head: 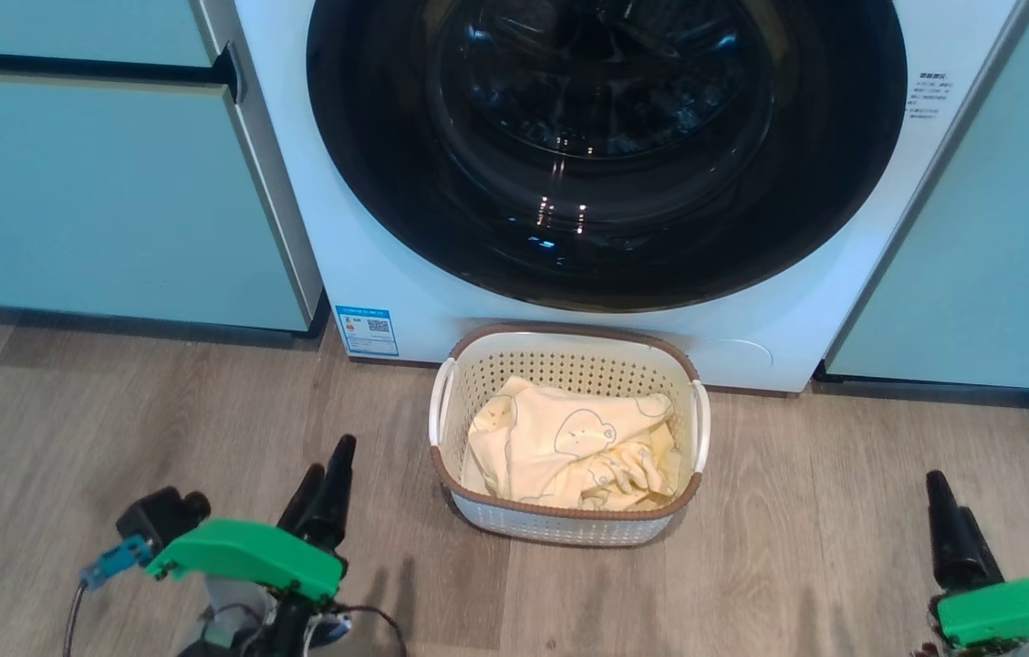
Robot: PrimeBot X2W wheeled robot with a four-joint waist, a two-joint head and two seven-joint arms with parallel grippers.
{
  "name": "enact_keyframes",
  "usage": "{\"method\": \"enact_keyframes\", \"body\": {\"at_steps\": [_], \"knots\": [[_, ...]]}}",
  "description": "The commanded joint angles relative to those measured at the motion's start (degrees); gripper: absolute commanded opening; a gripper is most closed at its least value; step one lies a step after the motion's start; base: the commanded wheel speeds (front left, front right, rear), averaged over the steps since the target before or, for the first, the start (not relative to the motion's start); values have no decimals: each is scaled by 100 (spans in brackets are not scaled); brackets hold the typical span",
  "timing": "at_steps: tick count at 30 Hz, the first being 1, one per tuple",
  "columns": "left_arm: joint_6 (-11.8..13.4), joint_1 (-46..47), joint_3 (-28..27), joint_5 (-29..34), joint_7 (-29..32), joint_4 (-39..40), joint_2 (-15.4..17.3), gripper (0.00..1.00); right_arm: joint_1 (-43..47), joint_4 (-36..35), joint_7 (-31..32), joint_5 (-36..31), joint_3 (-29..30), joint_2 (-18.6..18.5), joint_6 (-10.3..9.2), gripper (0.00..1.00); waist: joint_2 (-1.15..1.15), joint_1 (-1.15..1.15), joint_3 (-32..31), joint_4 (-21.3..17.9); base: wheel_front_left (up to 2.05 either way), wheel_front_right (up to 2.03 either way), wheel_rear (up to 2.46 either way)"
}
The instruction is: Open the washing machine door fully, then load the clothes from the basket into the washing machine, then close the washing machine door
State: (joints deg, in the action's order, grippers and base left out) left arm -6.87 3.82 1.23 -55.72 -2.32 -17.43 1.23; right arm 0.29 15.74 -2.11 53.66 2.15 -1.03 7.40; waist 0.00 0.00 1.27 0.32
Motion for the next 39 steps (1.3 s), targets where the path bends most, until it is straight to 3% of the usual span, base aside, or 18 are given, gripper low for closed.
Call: {"method": "enact_keyframes", "body": {"at_steps": [1, 39], "knots": [[17, 307, -53, 172, -77, 223, 82, 100, -370, -259, -96, -185, -57, -94, 4, 100, 0, 0, 2, 2, 0, 0, 0], [215, 919, 99, 2587, -701, 139, 126, 100, -580, -665, -721, -3181, -249, -138, 7, 100, 0, 0, 21, 2, 0, 0, 0]]}}
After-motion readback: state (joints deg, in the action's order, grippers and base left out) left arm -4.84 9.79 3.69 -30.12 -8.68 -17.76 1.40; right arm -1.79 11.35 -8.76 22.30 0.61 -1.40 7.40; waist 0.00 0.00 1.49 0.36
